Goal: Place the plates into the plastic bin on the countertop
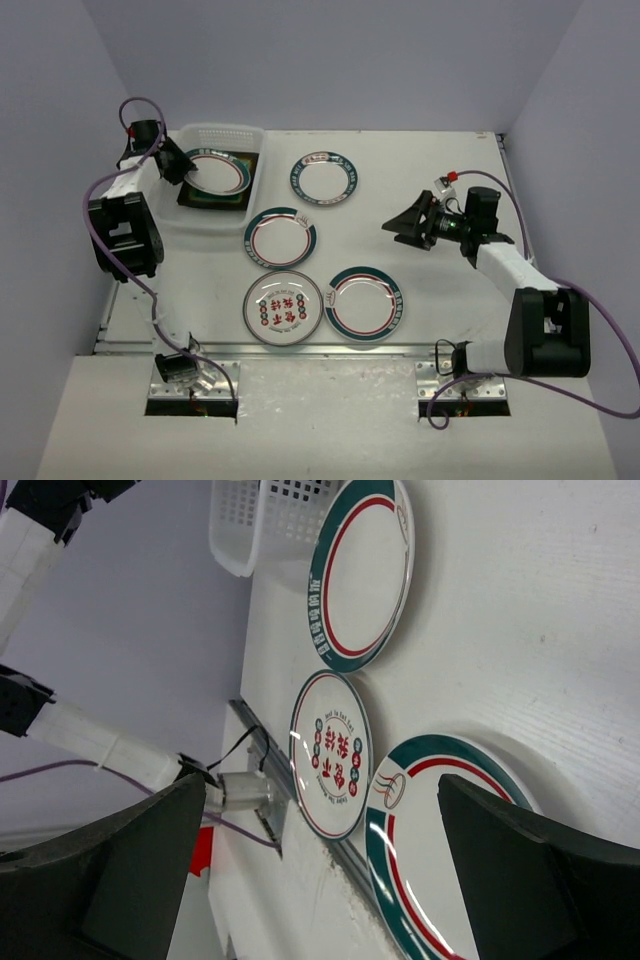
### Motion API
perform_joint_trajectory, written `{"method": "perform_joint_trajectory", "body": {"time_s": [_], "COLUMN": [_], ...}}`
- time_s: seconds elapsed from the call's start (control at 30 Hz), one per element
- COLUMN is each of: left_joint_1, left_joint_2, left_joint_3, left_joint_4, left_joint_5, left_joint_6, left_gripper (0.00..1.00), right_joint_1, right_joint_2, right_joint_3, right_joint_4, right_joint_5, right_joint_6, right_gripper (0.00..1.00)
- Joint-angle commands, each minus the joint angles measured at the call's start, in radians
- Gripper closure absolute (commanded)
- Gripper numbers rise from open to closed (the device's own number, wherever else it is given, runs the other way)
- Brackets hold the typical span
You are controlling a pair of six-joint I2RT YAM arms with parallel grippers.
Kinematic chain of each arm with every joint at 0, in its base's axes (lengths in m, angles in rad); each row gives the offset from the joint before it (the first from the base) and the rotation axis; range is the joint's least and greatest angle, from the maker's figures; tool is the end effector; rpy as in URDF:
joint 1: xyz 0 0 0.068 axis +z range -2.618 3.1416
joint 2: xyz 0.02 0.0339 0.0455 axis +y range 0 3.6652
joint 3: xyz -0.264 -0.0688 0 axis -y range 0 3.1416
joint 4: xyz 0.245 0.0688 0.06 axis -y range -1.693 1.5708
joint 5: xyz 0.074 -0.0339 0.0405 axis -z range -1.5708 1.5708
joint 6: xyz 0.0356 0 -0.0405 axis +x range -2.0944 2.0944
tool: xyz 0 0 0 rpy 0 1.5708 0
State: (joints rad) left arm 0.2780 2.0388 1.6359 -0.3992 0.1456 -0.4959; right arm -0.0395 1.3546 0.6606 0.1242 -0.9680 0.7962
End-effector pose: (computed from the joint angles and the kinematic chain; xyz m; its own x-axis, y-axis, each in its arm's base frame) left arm 0.4475 0.1224 0.2297 -0.5249 -0.6394 -0.5618 -0.4824 0.7673 -0.4225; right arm 0.2703 0.0187 0.2100 -0.8564 0.4394 -0.2713 -0.0838 0.4002 0.9126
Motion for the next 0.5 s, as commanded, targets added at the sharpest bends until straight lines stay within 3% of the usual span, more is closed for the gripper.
{"method": "perform_joint_trajectory", "body": {"time_s": [0.0, 0.1, 0.13, 0.3, 0.4, 0.47], "left_joint_1": [-0.013, -0.033, -0.042, -0.088, -0.100, -0.102], "left_joint_2": [0.004, 0.053, 0.068, 0.124, 0.233, 0.271], "left_joint_3": [0.088, 0.175, 0.212, 0.414, 0.616, 0.666], "left_joint_4": [0.005, -0.093, -0.139, -0.294, -0.449, -0.509], "left_joint_5": [0.065, 0.018, -0.002, -0.182, -0.231, -0.214], "left_joint_6": [0.017, 0.049, 0.065, 0.172, 0.237, 0.256], "left_gripper": [0.46, 0.08, 0.00, 0.00, 0.00, 0.00], "right_joint_1": [0.008, 0.016, 0.020, 0.077, 0.104, 0.107], "right_joint_2": [-0.031, -0.032, -0.032, -0.030, -0.046, -0.067], "right_joint_3": [0.011, 0.029, 0.038, 0.102, 0.111, 0.104], "right_joint_4": [-0.008, -0.061, -0.085, -0.318, -0.399, -0.412], "right_joint_5": [0.012, 0.037, 0.055, 0.295, 0.384, 0.409], "right_joint_6": [-0.046, -0.081, -0.098, -0.245, -0.285, -0.301], "right_gripper": [0.01, 0.01, 0.01, 0.01, 0.01, 0.01]}}
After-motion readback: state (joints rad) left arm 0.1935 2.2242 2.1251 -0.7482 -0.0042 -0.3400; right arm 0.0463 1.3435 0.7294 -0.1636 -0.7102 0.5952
